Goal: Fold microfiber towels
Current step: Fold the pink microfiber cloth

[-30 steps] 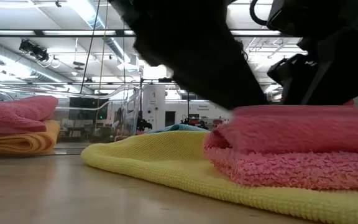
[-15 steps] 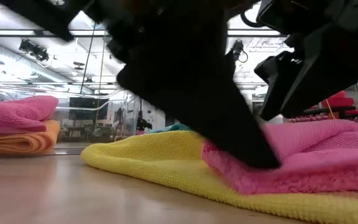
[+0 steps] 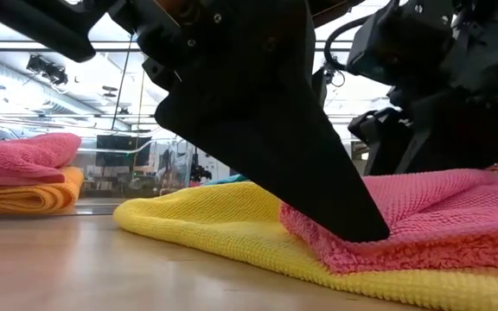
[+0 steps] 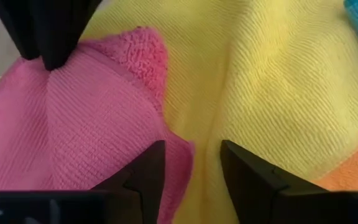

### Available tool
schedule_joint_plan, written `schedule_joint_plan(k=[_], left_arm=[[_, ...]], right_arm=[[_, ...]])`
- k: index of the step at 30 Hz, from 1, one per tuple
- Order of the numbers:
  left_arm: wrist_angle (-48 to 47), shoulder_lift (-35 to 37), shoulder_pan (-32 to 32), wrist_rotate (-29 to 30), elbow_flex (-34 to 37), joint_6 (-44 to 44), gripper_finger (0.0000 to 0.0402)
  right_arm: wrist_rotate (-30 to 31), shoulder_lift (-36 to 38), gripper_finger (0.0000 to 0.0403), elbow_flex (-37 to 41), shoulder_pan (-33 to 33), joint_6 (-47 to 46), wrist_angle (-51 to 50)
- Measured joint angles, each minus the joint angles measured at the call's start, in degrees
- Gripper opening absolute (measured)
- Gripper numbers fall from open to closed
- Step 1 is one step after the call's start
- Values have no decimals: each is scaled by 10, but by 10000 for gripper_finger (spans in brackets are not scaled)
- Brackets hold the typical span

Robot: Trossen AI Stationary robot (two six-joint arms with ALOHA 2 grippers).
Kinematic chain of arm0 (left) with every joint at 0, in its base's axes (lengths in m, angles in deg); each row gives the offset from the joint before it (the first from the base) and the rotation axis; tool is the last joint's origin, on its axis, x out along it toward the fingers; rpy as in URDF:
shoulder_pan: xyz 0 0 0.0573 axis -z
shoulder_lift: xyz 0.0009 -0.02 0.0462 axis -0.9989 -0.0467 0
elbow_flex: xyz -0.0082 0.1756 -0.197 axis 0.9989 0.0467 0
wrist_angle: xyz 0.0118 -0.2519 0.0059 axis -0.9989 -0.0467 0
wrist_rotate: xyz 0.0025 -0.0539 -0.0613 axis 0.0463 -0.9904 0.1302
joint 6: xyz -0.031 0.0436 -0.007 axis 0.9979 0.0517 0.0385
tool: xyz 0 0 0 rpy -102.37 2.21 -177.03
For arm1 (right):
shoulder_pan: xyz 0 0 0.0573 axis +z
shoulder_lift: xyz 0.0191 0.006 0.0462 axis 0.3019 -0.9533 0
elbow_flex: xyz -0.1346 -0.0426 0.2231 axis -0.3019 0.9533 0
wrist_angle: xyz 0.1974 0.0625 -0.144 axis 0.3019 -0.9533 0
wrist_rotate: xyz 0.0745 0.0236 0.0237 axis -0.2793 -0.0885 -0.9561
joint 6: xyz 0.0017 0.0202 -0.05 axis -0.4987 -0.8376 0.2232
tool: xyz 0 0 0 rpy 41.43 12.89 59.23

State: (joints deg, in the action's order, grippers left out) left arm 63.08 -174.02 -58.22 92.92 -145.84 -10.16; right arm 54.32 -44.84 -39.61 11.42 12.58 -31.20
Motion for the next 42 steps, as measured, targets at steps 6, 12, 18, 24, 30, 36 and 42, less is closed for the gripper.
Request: schedule_joint_plan(k=[6, 12, 18, 24, 30, 36, 42], left_arm=[[0, 0, 0, 0, 0, 0, 82], [0, 0, 0, 0, 0, 1, 74], [-1, 0, -1, 0, 0, 1, 73], [0, 0, -1, 0, 0, 2, 71], [-1, 0, -7, -1, 0, 5, 63], [-1, 0, -8, -1, 0, 17, 67], [-6, 14, -8, -4, 0, 26, 81]], right_arm=[[1, 3, 96, 0, 0, 8, -1], [1, 6, 41, 0, 0, 25, -4], [2, 30, 39, 0, 0, 26, -15], [-10, 48, 8, 0, 0, 28, -29], [-6, 49, 3, 0, 5, 20, -35], [-5, 65, 2, -17, 19, 13, -36], [-20, 65, 1, -21, 46, -19, -42]])
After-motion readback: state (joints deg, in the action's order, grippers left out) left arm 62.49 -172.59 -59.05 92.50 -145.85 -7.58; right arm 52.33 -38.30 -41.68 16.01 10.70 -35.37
